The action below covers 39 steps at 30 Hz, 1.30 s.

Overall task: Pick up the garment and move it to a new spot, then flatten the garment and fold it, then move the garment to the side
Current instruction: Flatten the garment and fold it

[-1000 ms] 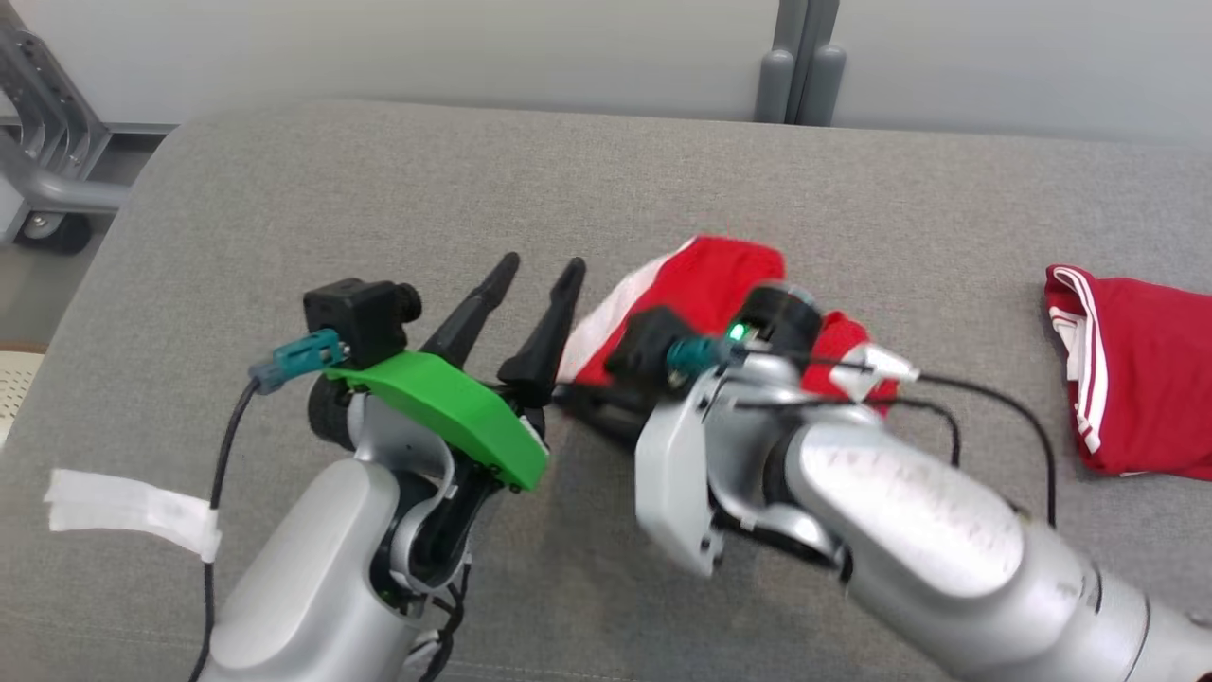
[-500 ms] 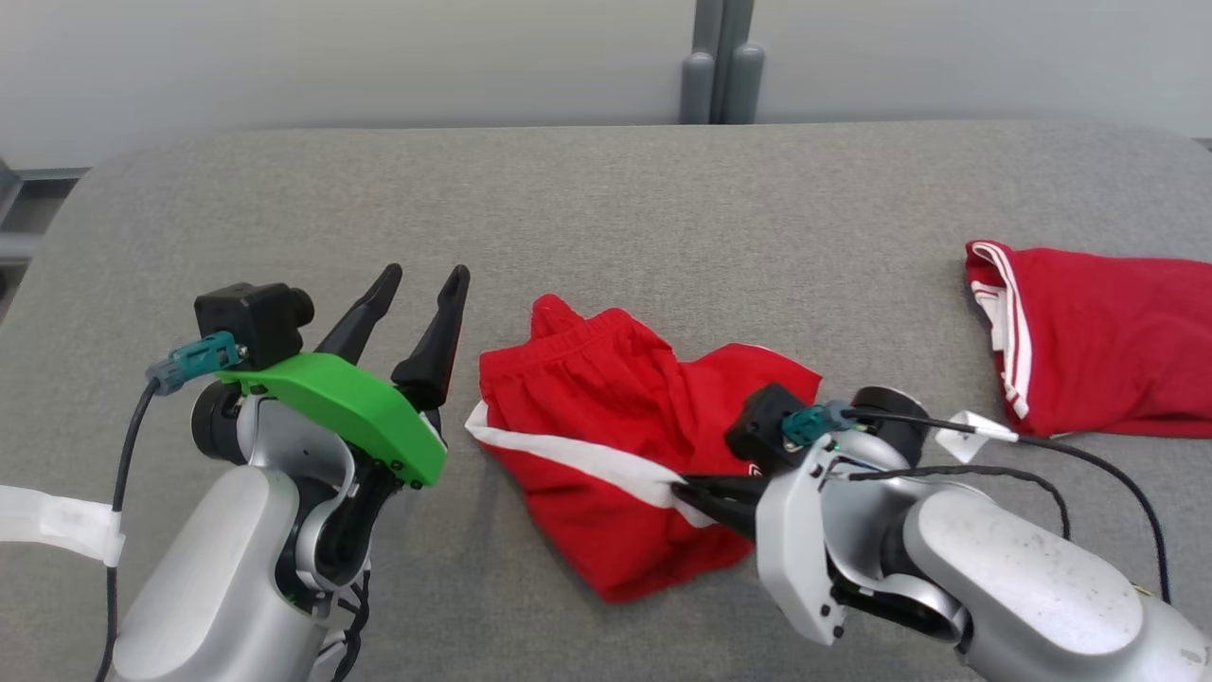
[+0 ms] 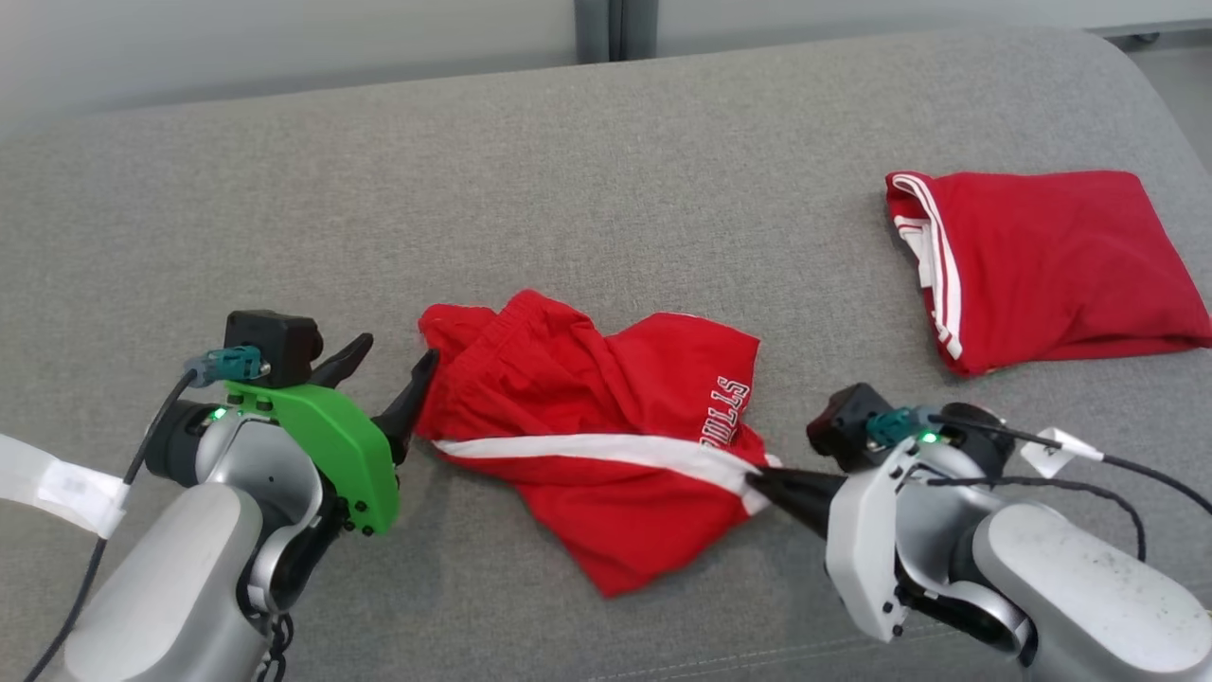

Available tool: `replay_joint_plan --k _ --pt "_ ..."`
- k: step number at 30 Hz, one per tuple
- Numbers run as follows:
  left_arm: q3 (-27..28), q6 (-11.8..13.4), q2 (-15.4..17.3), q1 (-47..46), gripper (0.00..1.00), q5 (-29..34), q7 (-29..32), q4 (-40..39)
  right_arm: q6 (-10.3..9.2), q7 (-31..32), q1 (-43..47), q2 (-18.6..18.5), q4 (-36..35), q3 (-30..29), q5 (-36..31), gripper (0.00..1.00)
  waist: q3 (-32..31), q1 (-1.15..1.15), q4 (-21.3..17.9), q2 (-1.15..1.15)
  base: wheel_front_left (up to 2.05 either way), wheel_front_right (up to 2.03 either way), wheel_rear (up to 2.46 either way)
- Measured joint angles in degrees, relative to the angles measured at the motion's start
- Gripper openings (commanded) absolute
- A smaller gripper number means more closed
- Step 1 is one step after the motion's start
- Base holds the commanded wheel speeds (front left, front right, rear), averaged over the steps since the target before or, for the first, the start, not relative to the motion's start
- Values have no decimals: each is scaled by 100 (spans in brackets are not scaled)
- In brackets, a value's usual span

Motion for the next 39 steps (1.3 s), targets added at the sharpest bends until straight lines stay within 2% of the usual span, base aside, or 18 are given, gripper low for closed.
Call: replay_joint_plan --k 6,13,16,21,31,35,39 --pt "-190 -343 215 -16 100 11 240 94 -121 -245 -91 -101 5 -290 -83 0 334 0 -173 0 0 0 0" --pt "-154 -628 283 -14 100 -118 270 86 -198 -494 -184 -121 109 -493 -92 0 542 0 -252 0 0 0 0" --pt "-11 -667 258 -15 100 -283 155 -45 -290 -584 -181 -208 186 -549 -109 0 539 0 -202 0 0 0 0" --pt "156 -717 260 -14 100 -426 -31 -469 -299 -683 -121 -227 235 -566 -107 0 455 0 -28 0 0 0 0" --pt "-196 -890 426 704 100 -1074 225 -888 -341 -760 -10 -270 232 -568 -94 0 319 0 299 0 0 0 0" --pt "-240 -890 637 792 100 -1005 221 -864 -341 -759 -12 -310 155 -580 -94 0 345 0 367 0 0 0 0" --pt "-230 -891 626 791 100 -1045 185 -805 -344 -751 -19 -385 113 -623 -81 0 418 0 399 0 0 0 0"
